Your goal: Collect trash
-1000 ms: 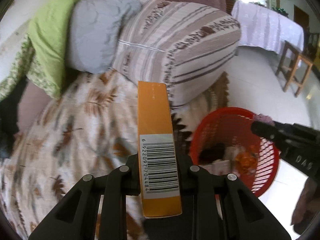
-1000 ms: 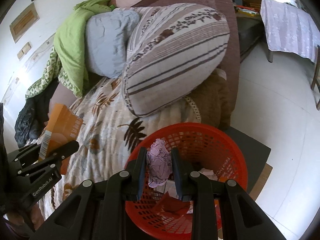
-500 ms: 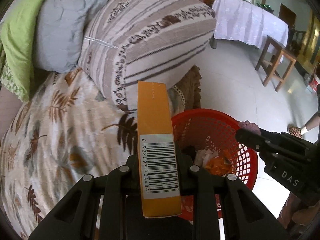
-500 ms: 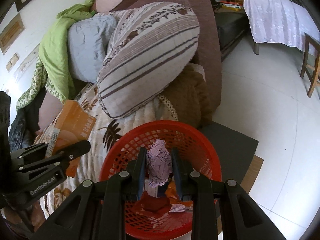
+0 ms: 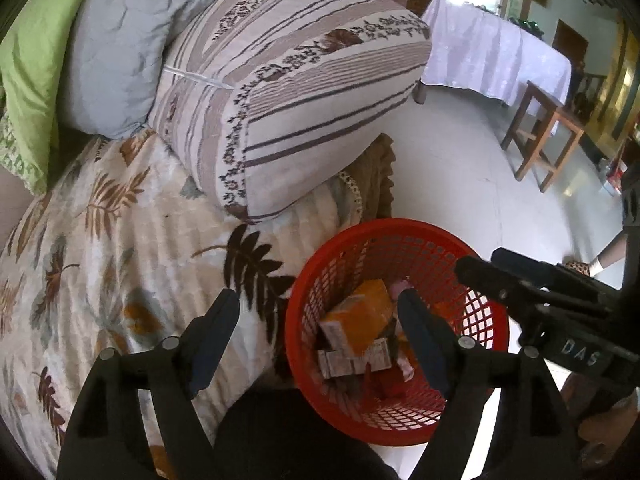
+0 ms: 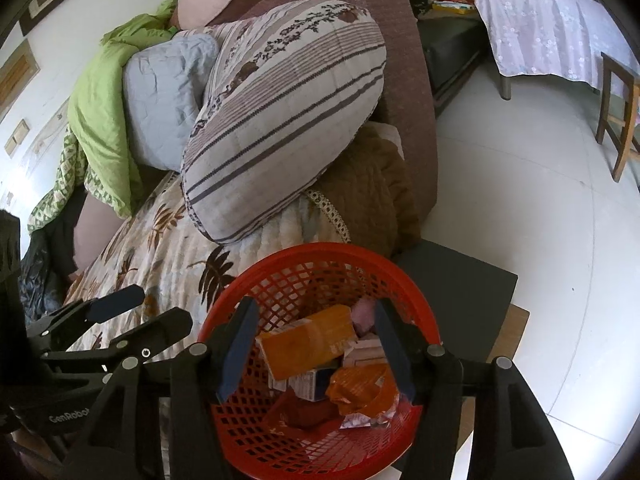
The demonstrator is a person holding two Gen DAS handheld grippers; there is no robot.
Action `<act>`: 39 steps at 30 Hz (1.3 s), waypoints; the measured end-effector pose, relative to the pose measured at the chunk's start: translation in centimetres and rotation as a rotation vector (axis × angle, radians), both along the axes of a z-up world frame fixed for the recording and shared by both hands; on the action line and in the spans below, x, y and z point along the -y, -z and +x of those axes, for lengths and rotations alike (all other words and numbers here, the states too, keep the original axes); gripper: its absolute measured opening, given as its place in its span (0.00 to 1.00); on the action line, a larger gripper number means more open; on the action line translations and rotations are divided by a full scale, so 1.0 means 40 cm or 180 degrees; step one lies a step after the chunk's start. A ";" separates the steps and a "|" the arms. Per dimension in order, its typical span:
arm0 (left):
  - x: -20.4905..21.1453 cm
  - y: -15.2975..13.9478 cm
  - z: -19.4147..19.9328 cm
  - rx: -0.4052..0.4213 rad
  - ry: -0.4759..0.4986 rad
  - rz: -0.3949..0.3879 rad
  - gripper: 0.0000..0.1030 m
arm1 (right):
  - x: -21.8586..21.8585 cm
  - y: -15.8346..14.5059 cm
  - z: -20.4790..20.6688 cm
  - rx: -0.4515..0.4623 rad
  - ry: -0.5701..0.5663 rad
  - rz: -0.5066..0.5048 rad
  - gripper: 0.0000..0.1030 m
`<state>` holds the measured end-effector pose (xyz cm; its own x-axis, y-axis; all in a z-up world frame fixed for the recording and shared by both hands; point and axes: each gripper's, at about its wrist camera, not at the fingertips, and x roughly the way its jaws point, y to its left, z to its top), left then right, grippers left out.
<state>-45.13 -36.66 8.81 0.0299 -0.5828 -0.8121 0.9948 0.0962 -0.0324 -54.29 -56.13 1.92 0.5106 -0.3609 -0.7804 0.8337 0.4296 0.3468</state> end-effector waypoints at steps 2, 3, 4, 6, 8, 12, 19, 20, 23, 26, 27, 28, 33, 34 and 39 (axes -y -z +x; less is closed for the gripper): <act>-0.017 -0.009 0.009 0.0023 -0.0058 -0.0029 0.78 | -0.005 -0.009 0.001 -0.0015 -0.0001 -0.0030 0.62; -0.026 -0.015 0.014 0.0039 -0.0088 -0.0054 0.78 | -0.008 -0.015 0.002 -0.0025 -0.0004 -0.0051 0.62; -0.037 -0.024 0.018 0.0067 -0.0120 -0.0086 0.78 | -0.010 -0.020 0.003 -0.0028 -0.0008 -0.0064 0.62; -0.057 -0.041 0.024 0.0145 -0.0181 -0.0151 0.78 | -0.018 -0.035 0.008 -0.0035 -0.0025 -0.0100 0.62; -0.080 -0.064 0.029 0.0247 -0.0261 -0.0246 0.78 | -0.029 -0.047 0.015 -0.0045 -0.0050 -0.0133 0.62; -0.130 -0.116 0.033 0.0462 -0.0448 -0.0512 0.85 | -0.059 -0.077 0.028 -0.0061 -0.0106 -0.0225 0.62; -0.265 -0.241 0.023 0.0994 -0.0908 -0.1417 1.00 | -0.123 -0.136 0.039 -0.0138 -0.0185 -0.0458 0.64; -0.285 -0.260 0.020 0.1023 -0.0945 -0.1539 1.00 | -0.133 -0.143 0.038 -0.0146 -0.0192 -0.0485 0.65; -0.346 -0.320 0.003 0.1199 -0.1085 -0.1899 1.00 | -0.167 -0.165 0.034 -0.0182 -0.0221 -0.0582 0.65; -0.377 -0.358 -0.010 0.1254 -0.1107 -0.1987 1.00 | -0.195 -0.186 0.026 -0.0207 -0.0231 -0.0679 0.65; -0.382 -0.367 -0.014 0.1229 -0.1097 -0.1999 1.00 | -0.204 -0.194 0.023 -0.0218 -0.0231 -0.0718 0.65; -0.388 -0.375 -0.014 0.1164 -0.1057 -0.2002 1.00 | -0.209 -0.201 0.021 -0.0226 -0.0233 -0.0742 0.66; -0.405 -0.374 -0.016 0.0921 -0.1011 -0.1927 1.00 | -0.245 -0.219 0.012 -0.0218 -0.0253 -0.0792 0.68; -0.408 -0.367 -0.015 0.0925 -0.1035 -0.1910 1.00 | -0.251 -0.220 0.012 -0.0226 -0.0262 -0.0802 0.68; -0.407 -0.321 0.013 0.0744 -0.1076 -0.1638 1.00 | -0.283 -0.212 0.021 -0.0330 -0.0324 -0.0891 0.68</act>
